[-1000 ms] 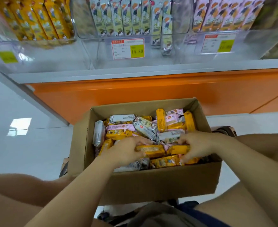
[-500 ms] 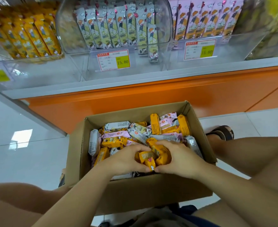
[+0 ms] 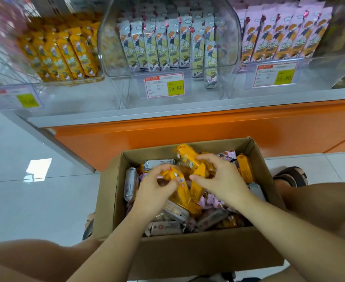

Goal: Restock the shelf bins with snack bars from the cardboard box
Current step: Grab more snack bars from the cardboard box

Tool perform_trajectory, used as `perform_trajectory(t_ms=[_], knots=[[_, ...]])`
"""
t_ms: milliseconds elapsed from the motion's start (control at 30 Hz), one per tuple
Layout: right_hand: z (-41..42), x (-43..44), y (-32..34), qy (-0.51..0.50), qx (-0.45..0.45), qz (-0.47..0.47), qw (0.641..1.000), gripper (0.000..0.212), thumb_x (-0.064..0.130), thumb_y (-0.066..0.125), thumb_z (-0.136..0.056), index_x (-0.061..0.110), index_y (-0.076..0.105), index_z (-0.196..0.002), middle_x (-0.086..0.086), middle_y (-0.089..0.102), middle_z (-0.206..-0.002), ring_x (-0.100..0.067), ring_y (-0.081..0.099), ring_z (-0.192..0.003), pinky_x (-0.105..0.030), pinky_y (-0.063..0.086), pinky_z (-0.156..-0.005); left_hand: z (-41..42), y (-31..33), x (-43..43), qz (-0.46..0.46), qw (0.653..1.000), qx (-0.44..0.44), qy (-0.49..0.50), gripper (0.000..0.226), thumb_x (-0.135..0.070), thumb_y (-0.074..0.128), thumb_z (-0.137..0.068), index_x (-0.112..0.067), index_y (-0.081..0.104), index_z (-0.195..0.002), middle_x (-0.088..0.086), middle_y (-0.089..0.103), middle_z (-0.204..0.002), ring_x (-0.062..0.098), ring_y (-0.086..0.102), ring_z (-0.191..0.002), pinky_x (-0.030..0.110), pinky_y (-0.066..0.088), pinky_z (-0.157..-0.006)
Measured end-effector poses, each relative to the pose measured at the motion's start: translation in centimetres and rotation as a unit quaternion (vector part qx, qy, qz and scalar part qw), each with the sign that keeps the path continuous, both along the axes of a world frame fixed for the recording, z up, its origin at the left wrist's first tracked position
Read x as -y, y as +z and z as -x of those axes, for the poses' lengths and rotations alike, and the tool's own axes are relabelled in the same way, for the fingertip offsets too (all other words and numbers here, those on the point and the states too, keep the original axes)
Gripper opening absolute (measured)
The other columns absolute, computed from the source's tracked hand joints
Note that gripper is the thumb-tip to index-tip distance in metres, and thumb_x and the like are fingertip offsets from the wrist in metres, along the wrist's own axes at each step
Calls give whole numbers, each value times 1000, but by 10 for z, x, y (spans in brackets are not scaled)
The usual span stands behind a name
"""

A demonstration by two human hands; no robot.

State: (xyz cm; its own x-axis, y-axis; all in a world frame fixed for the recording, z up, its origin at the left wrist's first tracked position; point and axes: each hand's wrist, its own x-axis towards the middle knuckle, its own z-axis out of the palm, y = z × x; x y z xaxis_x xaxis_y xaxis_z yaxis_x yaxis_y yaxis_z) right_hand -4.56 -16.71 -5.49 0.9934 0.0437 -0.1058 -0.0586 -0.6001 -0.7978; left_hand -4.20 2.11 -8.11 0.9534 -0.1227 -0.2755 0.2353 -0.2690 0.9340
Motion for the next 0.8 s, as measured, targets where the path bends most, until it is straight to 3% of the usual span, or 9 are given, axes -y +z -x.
perform_trajectory(t_ms=[100, 167, 267, 333, 467, 633, 800], knots=[[-12, 0, -8, -88, 0, -69, 994, 49, 27, 74, -81, 22, 54, -126, 23, 54, -97, 12, 54, -89, 2, 37, -75, -8, -1, -6, 58, 991, 15, 120, 19, -29, 72, -84, -31, 61, -99, -3, 69, -92, 20, 68, -91, 44, 56, -86], [-16, 3, -17, -136, -4, -98, 986, 53, 22, 73, -82, 20, 50, -129, 28, 48, -98, 21, 48, -85, 5, 35, -71, -8, -6, -10, 52, 984, 36, 164, 20, -23, 67, -88, -33, 58, -102, -6, 66, -95, 17, 68, -92, 40, 56, -84], [-17, 6, -31, -114, -32, -57, 991, 60, 19, 75, -80, 19, 46, -133, 17, 53, -111, 3, 54, -105, -2, 37, -86, -7, -19, -14, -9, 988, 50, 143, 21, -23, 69, -86, -31, 57, -102, -3, 63, -104, 11, 63, -96, 40, 53, -88], [-16, 9, -41, -82, -49, 10, 995, 66, 22, 75, -80, 16, 43, -138, 3, 54, -127, -15, 51, -120, -20, 39, -99, -5, -32, -15, -78, 992, 30, 92, 21, -22, 70, -85, -31, 55, -98, -3, 57, -113, 9, 57, -103, 34, 49, -92], [-19, 13, -49, -56, -86, 75, 992, 68, 35, 73, -80, 16, 44, -139, -2, 54, -134, -21, 51, -124, -37, 42, -105, -5, -41, -19, -150, 988, -21, 37, 38, -26, 69, -86, -29, 50, -120, -4, 49, -123, 10, 55, -103, 28, 47, -87], [-22, 15, -47, -28, -142, 61, 988, 73, 32, 76, -79, 25, 39, -141, -4, 38, -139, -24, 39, -129, -37, 35, -107, -11, -35, -19, -154, 988, -3, -9, 43, -23, 69, -86, -30, 51, -123, -6, 43, -120, 8, 50, -106, 13, 37, -84], [-24, 12, -45, 4, -149, 143, 979, 76, 43, 70, -80, 35, 30, -144, 2, 32, -140, -20, 47, -121, -31, 41, -93, -14, -40, -19, -136, 991, -7, -13, 43, -23, 69, -86, -38, 50, -120, -4, 39, -127, 7, 45, -110, 16, 35, -91]])
